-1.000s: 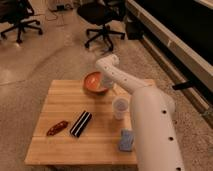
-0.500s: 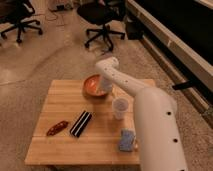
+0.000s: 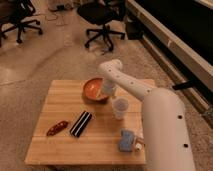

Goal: Push the ceramic bowl across the table

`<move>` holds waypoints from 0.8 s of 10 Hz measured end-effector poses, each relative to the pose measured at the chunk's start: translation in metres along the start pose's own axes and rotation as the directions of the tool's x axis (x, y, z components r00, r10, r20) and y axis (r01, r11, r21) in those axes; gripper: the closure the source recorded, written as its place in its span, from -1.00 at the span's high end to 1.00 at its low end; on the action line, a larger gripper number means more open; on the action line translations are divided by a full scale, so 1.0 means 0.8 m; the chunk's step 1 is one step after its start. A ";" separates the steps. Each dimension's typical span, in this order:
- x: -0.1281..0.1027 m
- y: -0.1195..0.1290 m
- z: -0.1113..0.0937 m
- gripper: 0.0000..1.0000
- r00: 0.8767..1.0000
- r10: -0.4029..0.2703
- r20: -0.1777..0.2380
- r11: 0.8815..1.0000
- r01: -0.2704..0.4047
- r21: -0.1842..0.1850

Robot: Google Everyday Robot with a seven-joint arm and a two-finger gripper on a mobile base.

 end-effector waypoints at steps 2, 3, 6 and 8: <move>-0.003 0.013 -0.001 0.60 1.000 0.020 0.012 1.000 -0.020 0.008; -0.003 0.014 -0.001 0.60 1.000 0.022 0.012 1.000 -0.022 0.010; -0.004 0.010 -0.001 0.60 1.000 0.019 0.013 1.000 -0.019 0.011; -0.004 0.012 -0.001 0.60 1.000 0.022 0.014 1.000 -0.022 0.011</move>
